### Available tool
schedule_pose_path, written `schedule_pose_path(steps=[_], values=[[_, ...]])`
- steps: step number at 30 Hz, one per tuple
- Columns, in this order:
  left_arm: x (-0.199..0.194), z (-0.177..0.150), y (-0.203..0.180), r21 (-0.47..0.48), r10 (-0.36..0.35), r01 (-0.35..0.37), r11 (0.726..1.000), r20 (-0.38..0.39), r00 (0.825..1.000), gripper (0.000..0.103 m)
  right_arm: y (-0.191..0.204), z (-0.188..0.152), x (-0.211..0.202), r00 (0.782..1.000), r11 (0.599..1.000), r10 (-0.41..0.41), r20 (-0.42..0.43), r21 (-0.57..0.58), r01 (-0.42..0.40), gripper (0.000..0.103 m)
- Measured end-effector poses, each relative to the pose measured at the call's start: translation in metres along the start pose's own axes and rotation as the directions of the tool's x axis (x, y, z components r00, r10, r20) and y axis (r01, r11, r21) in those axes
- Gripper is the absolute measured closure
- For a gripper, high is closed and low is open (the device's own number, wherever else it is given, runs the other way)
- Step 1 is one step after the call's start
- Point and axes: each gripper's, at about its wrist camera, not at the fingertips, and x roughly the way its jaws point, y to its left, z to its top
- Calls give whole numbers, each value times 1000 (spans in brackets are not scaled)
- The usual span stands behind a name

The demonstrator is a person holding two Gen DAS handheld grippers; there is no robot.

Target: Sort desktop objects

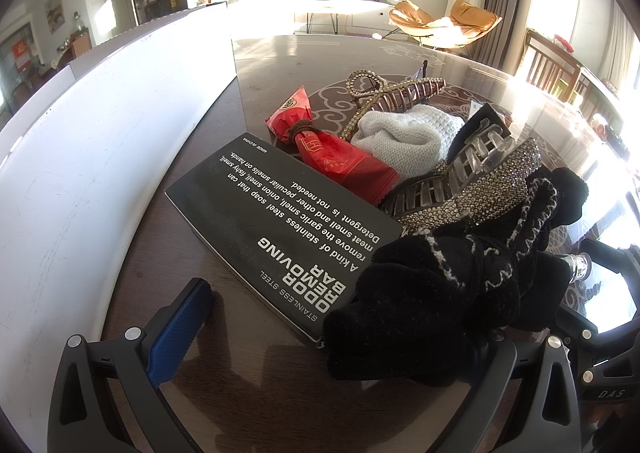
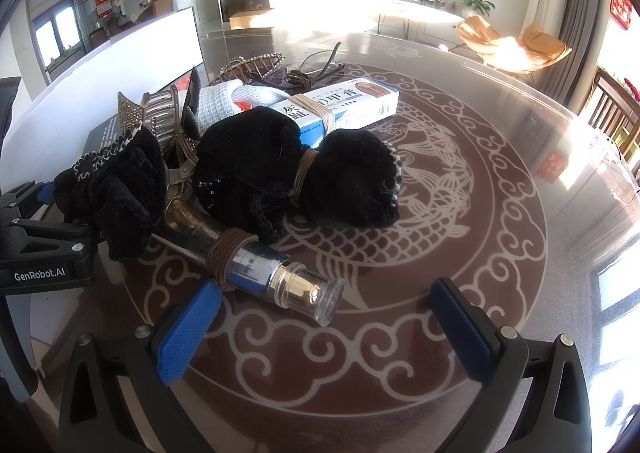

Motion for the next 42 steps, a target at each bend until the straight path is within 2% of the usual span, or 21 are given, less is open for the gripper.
schedule_pose_path(steps=[42], values=[[-2,1,2,0,0,0,1000,-1,1000,0,1,0,1,1000,1000,0,1,1,0,0]])
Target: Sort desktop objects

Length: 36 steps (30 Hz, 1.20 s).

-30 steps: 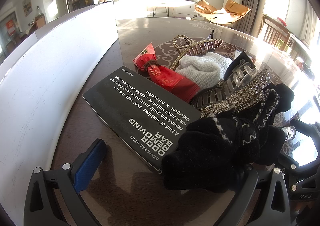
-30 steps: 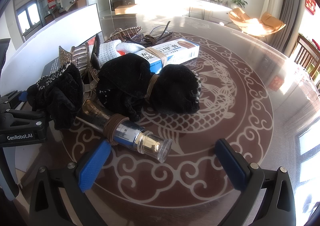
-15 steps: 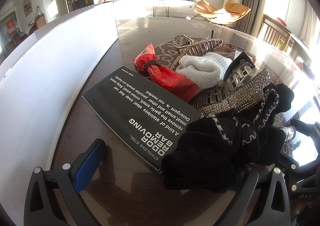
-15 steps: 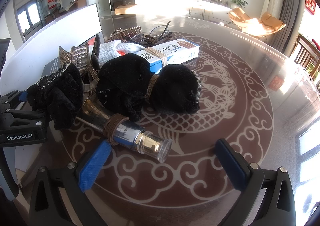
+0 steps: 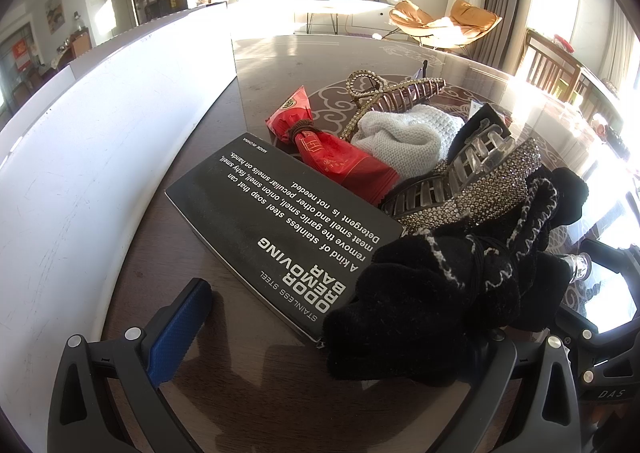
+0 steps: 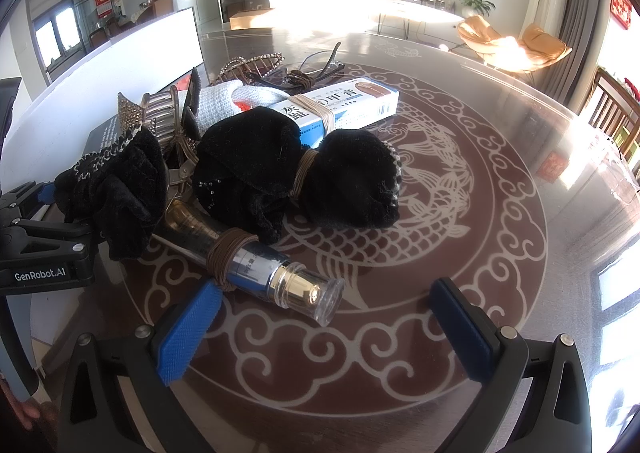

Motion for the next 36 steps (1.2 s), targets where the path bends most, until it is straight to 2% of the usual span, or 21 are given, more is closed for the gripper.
schedule_pose_path(steps=[22,29,30,31,32,33,34,36], values=[[1,1,-1,0,1,-1,1000,0,1000,0,1,0,0,1000,1000,3,0,2,-3,0],[-10,-5,1,-70,56,-57,996,-9,998,1,1,0,0,1000,1000,3,0,2,-3,0],[-16,-8,-1,-71,39,-38,997,13,999,13,1,0,0,1000,1000,3,0,2,-3,0],[-21,-13,0,-67,8,-6,998,35,999,19,0,0,0,1000,1000,3,0,2,-3,0],[-27,-19,2,-60,-17,20,998,47,999,28,0,0,0,1000,1000,3,0,2,-3,0],[-30,-21,2,-53,-31,34,998,54,998,41,0,0,0,1000,1000,3,0,2,-3,0],[-34,-23,3,-50,-37,40,998,60,998,47,0,0,0,1000,1000,3,0,2,-3,0],[-40,-29,6,-70,-57,62,996,69,996,65,0,0,0,1000,1000,3,0,2,-3,0]])
